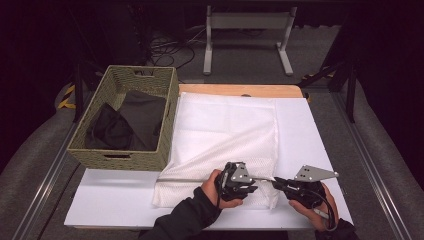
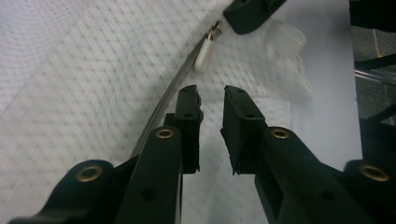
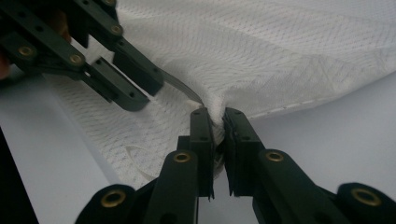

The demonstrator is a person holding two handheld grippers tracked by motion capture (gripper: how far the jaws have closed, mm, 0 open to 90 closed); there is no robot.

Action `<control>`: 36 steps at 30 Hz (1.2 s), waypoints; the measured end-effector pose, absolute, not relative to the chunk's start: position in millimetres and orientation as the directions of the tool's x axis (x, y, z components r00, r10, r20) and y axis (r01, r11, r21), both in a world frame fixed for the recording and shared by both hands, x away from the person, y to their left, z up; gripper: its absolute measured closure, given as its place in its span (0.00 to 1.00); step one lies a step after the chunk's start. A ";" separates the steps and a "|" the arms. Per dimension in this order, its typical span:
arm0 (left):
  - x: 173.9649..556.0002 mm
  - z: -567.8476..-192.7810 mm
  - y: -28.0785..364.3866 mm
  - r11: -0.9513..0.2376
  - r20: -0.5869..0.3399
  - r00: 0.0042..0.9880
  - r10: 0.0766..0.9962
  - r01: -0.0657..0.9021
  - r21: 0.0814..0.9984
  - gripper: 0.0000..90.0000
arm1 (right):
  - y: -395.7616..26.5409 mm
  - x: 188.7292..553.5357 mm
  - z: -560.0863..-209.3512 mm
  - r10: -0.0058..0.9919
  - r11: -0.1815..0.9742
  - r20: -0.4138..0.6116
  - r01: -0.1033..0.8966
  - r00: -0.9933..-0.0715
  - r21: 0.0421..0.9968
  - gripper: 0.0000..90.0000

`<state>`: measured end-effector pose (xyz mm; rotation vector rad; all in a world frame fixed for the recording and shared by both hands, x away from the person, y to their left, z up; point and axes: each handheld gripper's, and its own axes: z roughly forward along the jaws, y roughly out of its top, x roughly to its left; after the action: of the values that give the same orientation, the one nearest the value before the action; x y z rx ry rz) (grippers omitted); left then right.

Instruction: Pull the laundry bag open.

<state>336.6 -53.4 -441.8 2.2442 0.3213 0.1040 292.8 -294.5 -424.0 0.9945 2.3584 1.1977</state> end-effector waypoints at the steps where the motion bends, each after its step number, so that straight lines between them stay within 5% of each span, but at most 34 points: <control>1: 338.0 -442.7 -56.8 -0.612 -0.037 0.964 0.263 0.196 0.767 0.82 | -294.3 292.0 -423.7 0.702 0.409 0.033 0.440 -0.711 0.799 0.92; 10: 337.8 -448.0 -74.3 -0.570 -0.117 0.957 0.266 0.254 0.782 0.79 | -292.6 288.7 -424.0 0.697 0.410 0.034 0.437 -0.716 0.800 0.92; 20: 340.1 -452.8 -76.3 -0.540 -0.151 0.944 0.294 0.294 0.789 0.94 | -288.3 287.8 -426.1 0.692 0.416 0.035 0.437 -0.721 0.798 0.92; 36: 344.8 -458.5 -65.4 -0.534 -0.203 0.927 0.316 0.350 0.769 0.95 | -290.6 287.9 -425.9 0.716 0.436 -0.020 0.424 -0.698 0.794 0.93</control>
<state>344.8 -65.4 -458.5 2.1712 0.4717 -0.0480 287.9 -290.6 -425.9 0.9729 2.3387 1.1429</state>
